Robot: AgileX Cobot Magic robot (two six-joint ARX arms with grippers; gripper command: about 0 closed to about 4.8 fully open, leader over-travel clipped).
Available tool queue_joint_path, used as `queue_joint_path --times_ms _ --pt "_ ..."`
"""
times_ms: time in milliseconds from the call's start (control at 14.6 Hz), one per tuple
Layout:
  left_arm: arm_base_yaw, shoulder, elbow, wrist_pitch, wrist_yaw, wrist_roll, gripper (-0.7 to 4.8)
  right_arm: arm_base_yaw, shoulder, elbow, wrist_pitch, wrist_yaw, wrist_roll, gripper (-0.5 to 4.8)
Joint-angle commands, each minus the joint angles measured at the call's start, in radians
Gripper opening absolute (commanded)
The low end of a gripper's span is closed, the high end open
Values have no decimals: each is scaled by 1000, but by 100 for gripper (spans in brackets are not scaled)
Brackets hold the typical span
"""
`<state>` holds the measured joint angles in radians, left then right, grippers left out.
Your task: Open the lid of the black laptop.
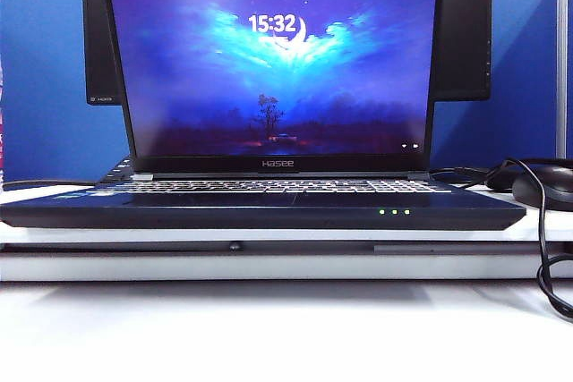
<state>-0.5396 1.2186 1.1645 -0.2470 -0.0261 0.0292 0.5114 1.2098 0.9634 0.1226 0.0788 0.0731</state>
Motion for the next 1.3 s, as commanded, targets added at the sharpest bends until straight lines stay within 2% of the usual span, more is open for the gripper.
queue_joint_path --times_ms 69,411,1303 --pt "0 29 5 28 2 23 -6 -6 -4 19 88 27 -8 -1" --pt "1 54 5 120 0 27 -6 -6 -4 24 86 27 -19 -1" --pt "14 80 5 189 -40 63 -6 -8 0 26 105 28 -26 -1"
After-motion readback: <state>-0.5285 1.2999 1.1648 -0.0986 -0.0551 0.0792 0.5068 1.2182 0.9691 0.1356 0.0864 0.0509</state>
